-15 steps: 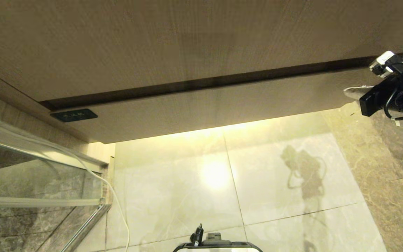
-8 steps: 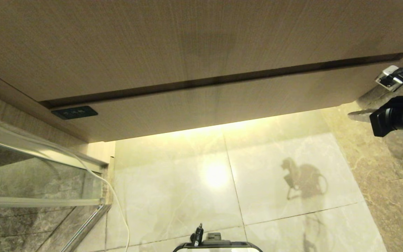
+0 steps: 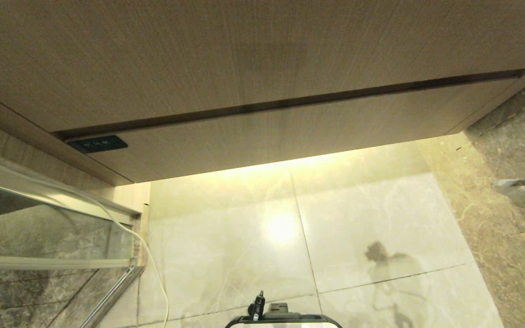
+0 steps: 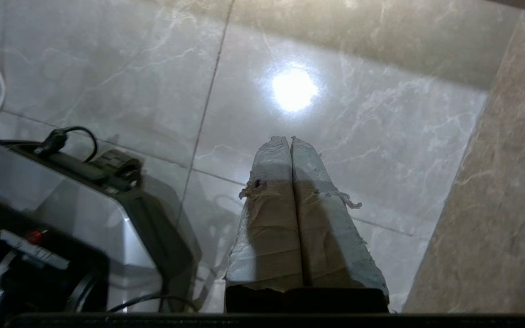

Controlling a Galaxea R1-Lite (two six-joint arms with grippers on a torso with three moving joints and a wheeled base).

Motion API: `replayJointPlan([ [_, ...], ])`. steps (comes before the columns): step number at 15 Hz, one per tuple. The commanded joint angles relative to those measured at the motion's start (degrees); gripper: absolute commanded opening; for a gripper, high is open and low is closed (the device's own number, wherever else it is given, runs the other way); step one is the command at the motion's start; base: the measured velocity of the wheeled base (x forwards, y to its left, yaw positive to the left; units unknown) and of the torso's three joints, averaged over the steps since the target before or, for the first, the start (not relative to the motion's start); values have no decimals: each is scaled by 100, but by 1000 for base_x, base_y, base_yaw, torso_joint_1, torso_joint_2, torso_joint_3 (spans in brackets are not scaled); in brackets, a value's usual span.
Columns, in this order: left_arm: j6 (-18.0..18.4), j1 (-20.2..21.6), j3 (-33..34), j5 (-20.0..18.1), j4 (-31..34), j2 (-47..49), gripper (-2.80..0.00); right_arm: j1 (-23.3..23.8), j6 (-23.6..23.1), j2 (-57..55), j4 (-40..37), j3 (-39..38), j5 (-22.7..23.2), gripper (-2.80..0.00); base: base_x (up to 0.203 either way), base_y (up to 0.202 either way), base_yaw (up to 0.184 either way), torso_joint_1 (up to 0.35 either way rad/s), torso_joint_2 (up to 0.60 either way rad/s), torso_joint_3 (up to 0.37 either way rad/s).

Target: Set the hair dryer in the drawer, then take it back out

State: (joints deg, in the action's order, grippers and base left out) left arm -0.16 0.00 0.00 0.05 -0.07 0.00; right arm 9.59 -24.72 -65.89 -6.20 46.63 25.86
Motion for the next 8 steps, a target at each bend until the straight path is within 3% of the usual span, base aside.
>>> replayJointPlan([
  [1, -2, 0, 9, 4, -1, 0, -280, -7, 92, 1191, -50, -514, 15, -280, 0, 0, 0, 0, 0, 0],
  [8, -2, 0, 9, 4, -1, 0, -280, -478, 687, 4589, 133, -3131, -24, -280, 0, 0, 0, 0, 0, 0],
])
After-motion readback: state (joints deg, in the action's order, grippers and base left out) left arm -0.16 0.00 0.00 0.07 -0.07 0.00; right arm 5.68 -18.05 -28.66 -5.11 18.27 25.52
